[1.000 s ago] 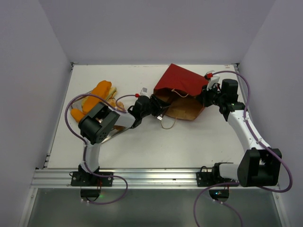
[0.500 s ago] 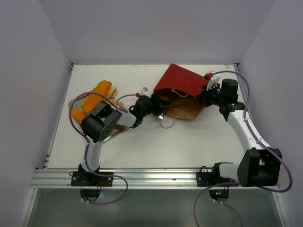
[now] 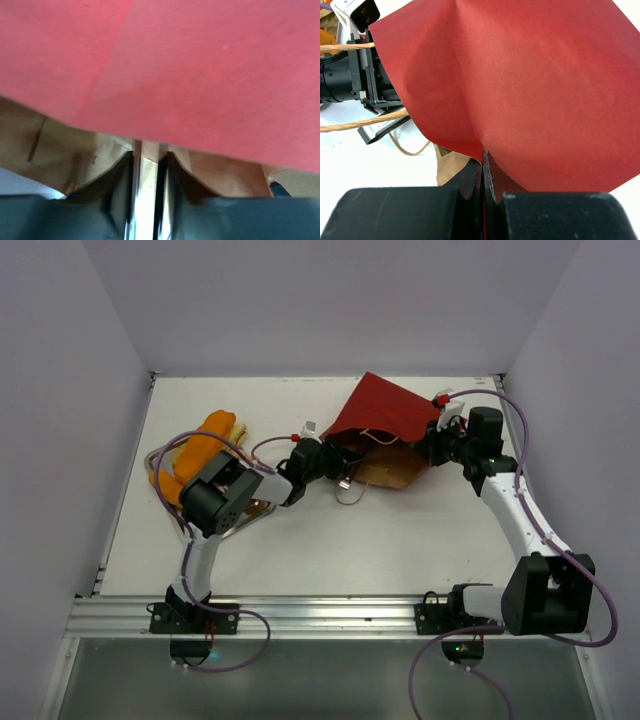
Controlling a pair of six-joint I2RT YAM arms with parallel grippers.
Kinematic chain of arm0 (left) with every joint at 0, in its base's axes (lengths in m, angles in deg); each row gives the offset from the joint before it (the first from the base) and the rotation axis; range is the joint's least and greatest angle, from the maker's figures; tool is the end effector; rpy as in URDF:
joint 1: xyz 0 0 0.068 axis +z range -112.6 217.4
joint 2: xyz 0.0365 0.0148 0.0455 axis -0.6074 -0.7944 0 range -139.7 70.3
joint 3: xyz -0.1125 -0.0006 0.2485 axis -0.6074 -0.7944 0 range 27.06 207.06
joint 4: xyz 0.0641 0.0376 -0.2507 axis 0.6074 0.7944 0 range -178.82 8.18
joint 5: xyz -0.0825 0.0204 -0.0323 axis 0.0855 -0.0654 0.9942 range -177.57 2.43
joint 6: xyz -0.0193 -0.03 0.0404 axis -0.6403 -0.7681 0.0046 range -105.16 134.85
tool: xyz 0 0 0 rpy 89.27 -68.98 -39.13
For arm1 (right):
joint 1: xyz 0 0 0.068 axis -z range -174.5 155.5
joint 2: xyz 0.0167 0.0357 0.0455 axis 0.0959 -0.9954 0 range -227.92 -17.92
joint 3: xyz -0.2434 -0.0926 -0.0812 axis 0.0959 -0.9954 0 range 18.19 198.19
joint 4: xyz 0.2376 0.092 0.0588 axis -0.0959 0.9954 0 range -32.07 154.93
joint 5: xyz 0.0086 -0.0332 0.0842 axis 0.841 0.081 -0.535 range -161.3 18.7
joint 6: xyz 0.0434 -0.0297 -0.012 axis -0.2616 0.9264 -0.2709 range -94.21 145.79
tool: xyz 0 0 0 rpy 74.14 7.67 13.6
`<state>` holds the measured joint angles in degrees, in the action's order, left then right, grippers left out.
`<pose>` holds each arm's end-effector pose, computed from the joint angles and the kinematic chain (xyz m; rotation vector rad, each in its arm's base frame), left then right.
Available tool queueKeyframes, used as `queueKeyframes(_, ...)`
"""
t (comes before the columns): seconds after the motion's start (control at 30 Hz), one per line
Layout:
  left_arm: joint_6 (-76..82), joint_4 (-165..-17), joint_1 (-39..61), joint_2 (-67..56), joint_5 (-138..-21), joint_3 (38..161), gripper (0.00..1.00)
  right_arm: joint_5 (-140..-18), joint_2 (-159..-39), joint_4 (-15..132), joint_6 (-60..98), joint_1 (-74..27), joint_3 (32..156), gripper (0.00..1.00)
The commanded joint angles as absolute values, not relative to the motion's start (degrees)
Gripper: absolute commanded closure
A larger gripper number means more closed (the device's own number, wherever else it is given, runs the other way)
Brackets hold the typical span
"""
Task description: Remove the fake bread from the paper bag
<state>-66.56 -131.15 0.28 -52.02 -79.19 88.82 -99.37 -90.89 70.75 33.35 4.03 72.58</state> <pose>0.3457 -0.2682 0.1185 -0.7219 2.0840 -1.4521 0.2836 0.0241 0.2897 -0.4501 2.0303 0.4527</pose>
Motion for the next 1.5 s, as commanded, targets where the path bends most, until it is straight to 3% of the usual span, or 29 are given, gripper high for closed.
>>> queueKeyframes(0.0,-67.07,-133.02,1.01,-52.92,-79.14,90.25,0.79,-101.09,-89.02,69.27,32.83,4.19,73.30,1.00)
queueKeyframes(0.13,-67.95,-137.76,1.37,-52.66,-78.44,87.89,1.00,-100.92,-88.94,69.36,32.91,4.19,73.30,1.00)
queueKeyframes(0.73,-59.95,-138.39,0.23,-40.19,-74.04,77.78,1.00,-99.87,-88.94,69.53,33.35,4.62,72.86,1.00)
queueKeyframes(1.47,-52.30,-133.56,-1.36,-11.45,-70.53,55.20,1.00,-99.34,-88.14,69.53,34.23,5.24,72.42,1.00)
